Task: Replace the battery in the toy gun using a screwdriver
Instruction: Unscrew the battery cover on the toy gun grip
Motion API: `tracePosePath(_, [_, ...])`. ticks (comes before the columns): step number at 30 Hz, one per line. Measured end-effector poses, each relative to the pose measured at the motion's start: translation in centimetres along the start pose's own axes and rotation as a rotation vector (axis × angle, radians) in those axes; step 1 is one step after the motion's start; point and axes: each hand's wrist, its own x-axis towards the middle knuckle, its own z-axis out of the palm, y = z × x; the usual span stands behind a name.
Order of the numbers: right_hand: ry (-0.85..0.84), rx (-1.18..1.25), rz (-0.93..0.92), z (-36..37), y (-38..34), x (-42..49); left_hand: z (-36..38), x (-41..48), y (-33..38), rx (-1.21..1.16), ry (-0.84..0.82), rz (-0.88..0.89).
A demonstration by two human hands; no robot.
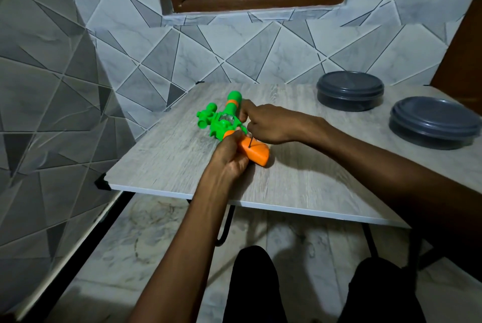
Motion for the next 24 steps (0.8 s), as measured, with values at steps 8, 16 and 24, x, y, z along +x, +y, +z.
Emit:
tracePosePath(8, [0.093, -0.073, 0.019, 0.5, 0.3, 0.0, 0.2, -0.4, 0.1, -0.037, -0.004, 0.009])
tracePosePath(16, [0.017, 0.101, 0.007, -0.3, 0.4, 0.1, 0.0, 0.0, 0.2, -0.019, -0.007, 0.004])
tracePosePath(24, [0.231, -0.107, -0.004, 1.4, 0.4, 0.4, 0.1, 0.1, 0.0, -0.007, 0.026, 0.022])
